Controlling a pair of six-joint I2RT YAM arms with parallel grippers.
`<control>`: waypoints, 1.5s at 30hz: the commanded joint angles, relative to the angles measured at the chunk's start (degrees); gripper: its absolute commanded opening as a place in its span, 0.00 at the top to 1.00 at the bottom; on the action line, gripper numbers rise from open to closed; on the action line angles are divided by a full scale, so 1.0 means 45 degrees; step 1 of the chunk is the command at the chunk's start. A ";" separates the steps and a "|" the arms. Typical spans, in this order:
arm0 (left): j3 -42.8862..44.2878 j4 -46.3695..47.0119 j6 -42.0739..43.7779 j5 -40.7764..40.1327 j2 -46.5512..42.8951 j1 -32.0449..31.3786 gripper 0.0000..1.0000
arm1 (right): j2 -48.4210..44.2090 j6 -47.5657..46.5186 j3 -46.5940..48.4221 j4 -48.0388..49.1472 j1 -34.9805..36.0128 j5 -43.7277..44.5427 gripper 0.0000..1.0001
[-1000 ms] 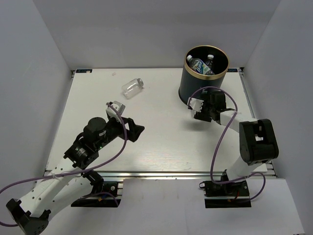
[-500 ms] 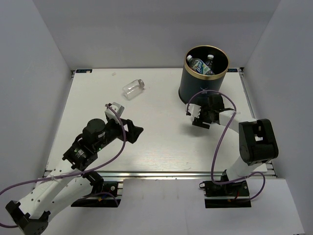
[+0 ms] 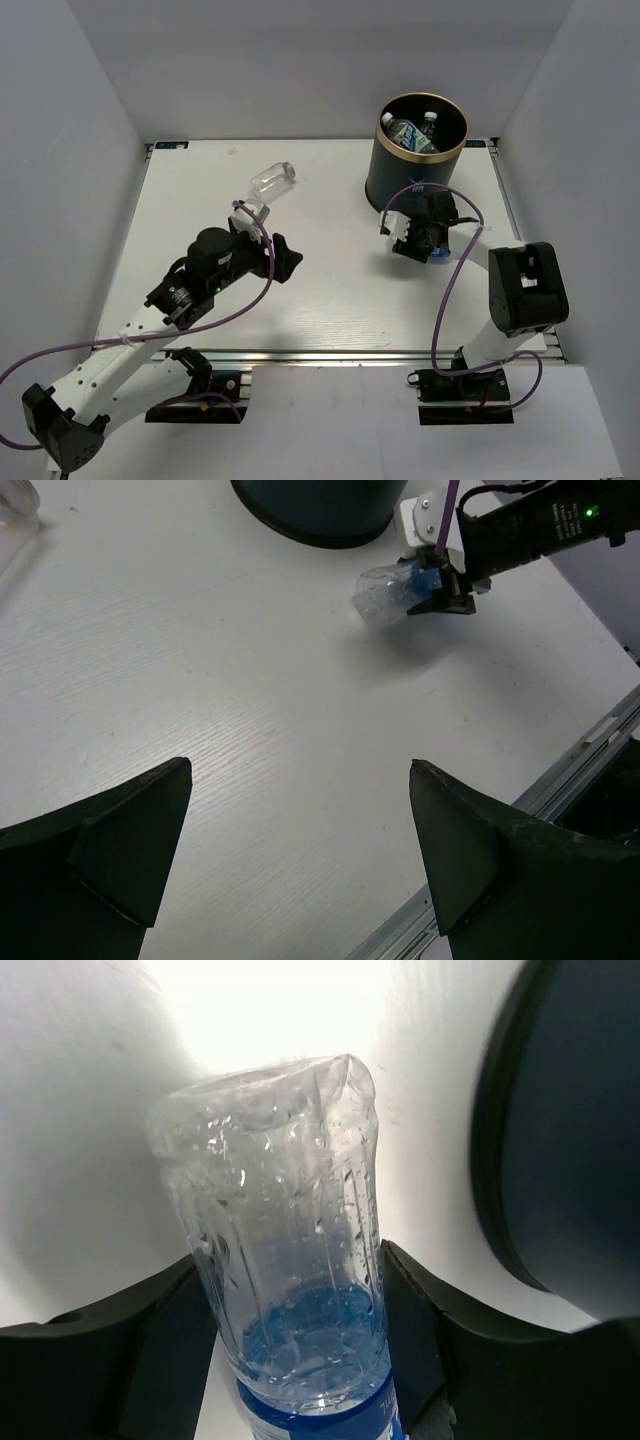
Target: Put the plastic bottles in the bin
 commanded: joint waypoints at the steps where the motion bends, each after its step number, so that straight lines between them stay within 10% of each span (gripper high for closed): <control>1: 0.0556 0.0369 0.0121 0.0220 -0.0153 0.0035 0.00 | 0.0514 0.0765 0.0129 -0.2818 0.0056 -0.1991 0.89; 17: 0.0790 0.0115 0.0121 0.0220 -0.0660 0.0035 0.00 | -0.1654 0.5598 0.4379 -0.3856 0.0543 -0.7269 1.00; 26: 0.1336 -0.0392 0.0238 -0.0169 -0.0660 0.0035 0.00 | -0.2416 1.3095 0.7178 0.2131 0.0505 -0.7427 1.00; 36: 0.1708 -0.0998 0.0121 -0.0794 -0.0914 0.0035 0.00 | -0.1167 1.6470 0.8158 1.0242 0.0348 -0.1559 1.00; 45: 0.2529 -0.1428 0.0004 -0.1791 -0.0407 0.0035 0.00 | 0.1684 1.2016 1.0775 0.8180 0.0232 0.3691 0.93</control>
